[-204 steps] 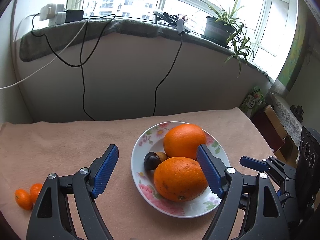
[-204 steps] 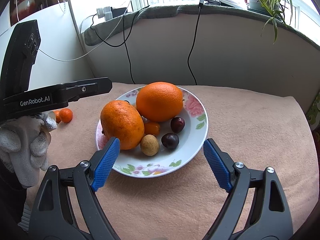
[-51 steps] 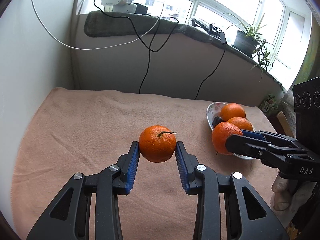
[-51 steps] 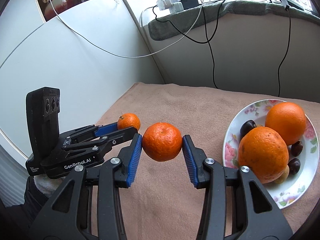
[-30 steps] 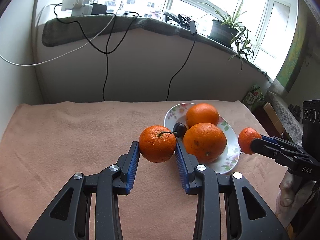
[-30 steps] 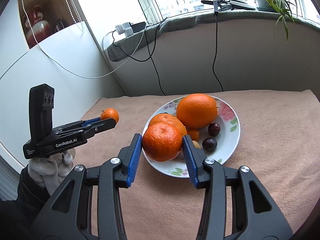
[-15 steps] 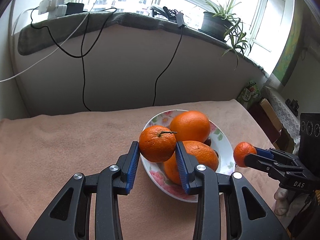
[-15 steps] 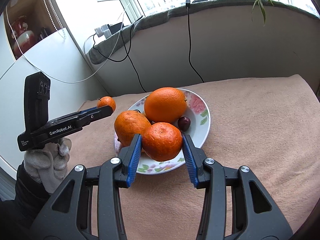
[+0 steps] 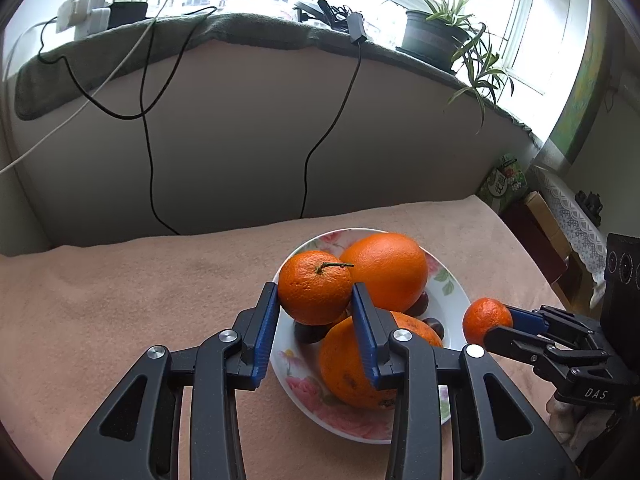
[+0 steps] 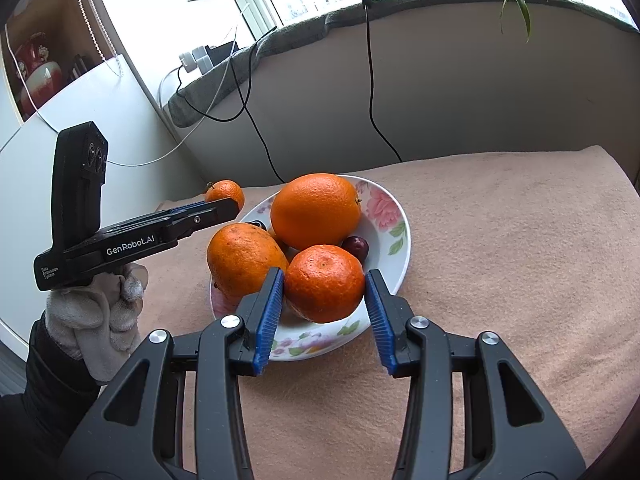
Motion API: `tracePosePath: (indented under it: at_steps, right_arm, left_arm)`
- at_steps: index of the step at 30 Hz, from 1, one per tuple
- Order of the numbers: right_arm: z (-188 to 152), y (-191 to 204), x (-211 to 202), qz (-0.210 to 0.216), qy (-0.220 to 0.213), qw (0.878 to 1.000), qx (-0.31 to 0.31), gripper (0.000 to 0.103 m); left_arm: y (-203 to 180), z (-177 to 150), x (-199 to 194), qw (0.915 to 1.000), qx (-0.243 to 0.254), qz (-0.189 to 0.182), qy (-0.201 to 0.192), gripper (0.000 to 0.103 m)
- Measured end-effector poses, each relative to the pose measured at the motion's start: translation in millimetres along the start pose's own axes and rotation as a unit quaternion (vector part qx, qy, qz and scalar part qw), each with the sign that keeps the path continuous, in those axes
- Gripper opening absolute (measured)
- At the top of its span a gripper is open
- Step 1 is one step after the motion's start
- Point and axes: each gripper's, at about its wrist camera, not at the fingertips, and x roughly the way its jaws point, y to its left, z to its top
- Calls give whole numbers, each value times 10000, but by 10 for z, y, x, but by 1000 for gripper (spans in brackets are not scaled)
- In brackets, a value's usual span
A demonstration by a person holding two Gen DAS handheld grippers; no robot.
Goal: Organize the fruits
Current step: 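Lower the tangerines onto the plate and open both tools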
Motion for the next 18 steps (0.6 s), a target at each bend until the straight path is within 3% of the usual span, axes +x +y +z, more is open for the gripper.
tracePosePath:
  at_steps: [15, 18]
  right_arm:
    - [-7, 56, 146, -68, 89, 9999, -112, 45]
    - [-6, 61, 129, -35, 32, 9999, -115, 54]
  left_arm:
    - [-43, 45, 58, 10000, 1, -44, 17, 36]
    - [-47, 58, 52, 10000, -3, -76, -12, 40]
